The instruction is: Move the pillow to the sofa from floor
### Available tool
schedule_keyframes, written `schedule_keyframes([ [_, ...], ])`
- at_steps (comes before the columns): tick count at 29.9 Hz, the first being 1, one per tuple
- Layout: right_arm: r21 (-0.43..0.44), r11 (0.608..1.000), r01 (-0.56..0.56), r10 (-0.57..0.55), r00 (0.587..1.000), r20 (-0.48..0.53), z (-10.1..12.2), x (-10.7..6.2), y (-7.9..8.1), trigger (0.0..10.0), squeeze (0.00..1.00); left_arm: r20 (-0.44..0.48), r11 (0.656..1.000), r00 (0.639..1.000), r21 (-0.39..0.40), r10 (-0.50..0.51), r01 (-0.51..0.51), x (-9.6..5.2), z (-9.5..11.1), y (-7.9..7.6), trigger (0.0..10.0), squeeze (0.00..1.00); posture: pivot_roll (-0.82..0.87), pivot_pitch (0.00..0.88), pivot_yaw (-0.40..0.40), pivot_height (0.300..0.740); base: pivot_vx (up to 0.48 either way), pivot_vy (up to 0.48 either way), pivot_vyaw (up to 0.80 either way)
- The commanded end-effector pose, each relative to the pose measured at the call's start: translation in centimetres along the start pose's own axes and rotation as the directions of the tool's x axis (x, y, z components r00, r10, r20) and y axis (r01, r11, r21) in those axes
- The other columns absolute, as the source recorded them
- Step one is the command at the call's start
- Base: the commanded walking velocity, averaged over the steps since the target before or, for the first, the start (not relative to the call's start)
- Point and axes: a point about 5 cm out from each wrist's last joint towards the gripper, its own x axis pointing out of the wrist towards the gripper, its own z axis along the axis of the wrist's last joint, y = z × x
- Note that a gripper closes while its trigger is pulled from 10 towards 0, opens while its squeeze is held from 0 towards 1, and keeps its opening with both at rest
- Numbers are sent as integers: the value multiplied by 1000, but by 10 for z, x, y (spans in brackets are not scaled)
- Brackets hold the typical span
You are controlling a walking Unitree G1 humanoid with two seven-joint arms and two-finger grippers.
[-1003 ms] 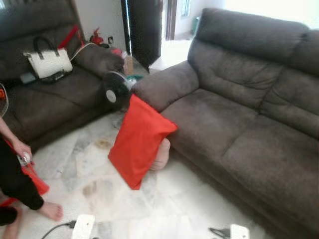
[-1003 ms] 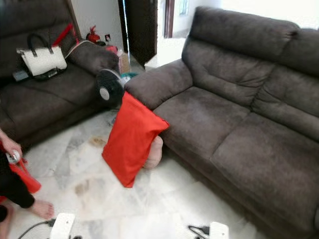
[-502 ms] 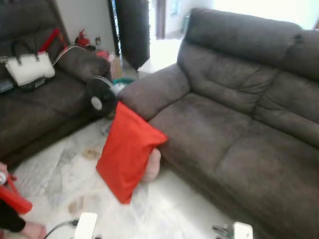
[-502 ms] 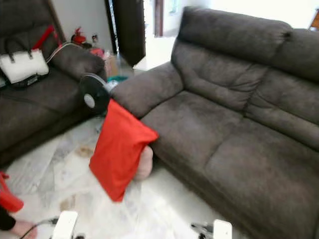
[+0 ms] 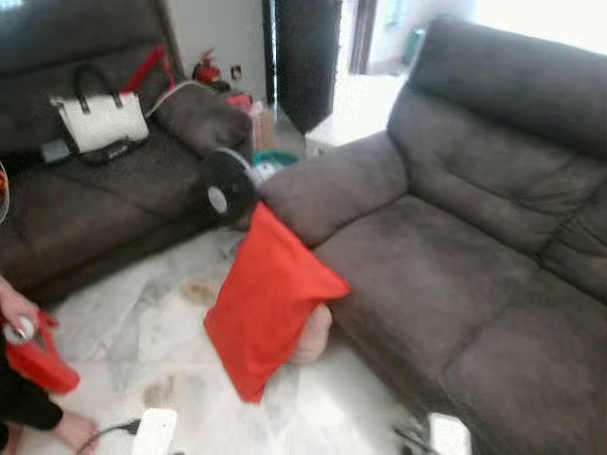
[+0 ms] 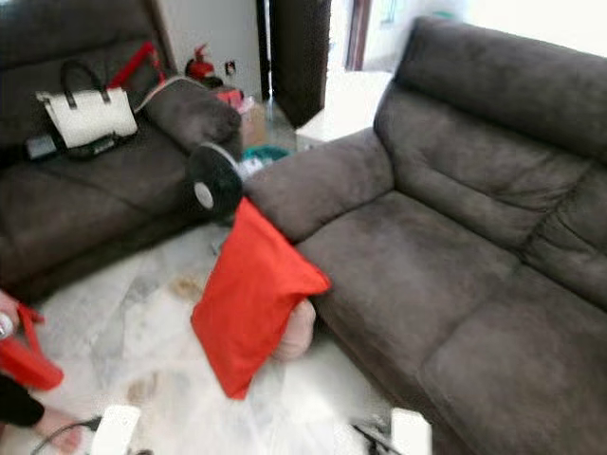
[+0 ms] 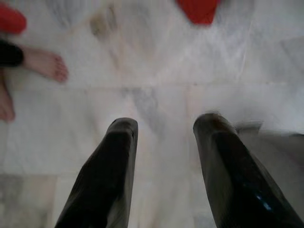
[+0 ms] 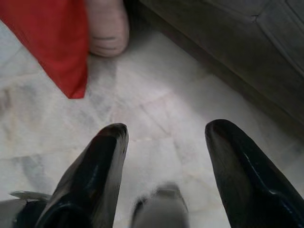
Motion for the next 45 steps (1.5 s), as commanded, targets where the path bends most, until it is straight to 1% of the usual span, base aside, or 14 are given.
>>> schedule_keyframes([
  [1, -13, 999, 32, -32, 999, -18, -6, -4, -12, 10000, 0, 4, 1000, 1000, 18, -20, 20, 1, 2, -6, 10000, 0, 56, 0, -5, 740, 326, 0, 650],
  [7, -18, 999, 28, -29, 999, -21, -6, -4, -11, 10000, 0, 4, 1000, 1000, 23, -21, 21, 1, 2, -6, 10000, 0, 57, 0, -4, 740, 321, 0, 800],
  [10, -16, 1000, 18, -19, 1000, -23, -6, -3, -10, 10000, 0, 5, 1000, 1000, 24, -20, 20, 1, 3, -6, 10000, 0, 59, 0, -6, 740, 311, 0, 0],
  [15, -36, 999, 13, -14, 1000, -25, -5, -3, -10, 10000, 0, 5, 1000, 1000, 22, -19, 19, 1, 3, -5, 10000, 0, 59, 0, -7, 740, 308, 0, 0],
  [27, -17, 1000, 21, -22, 999, -27, -6, -3, -11, 10000, 0, 4, 1000, 1000, 17, -19, 19, 1, 3, -6, 10000, 0, 61, 0, -10, 740, 305, 0, 0],
  [45, -37, 999, 13, -14, 999, -29, -6, -3, -12, 10000, 0, 4, 1000, 1000, 24, -18, 18, 1, 3, -6, 10000, 0, 61, 0, -10, 740, 283, 0, 25],
])
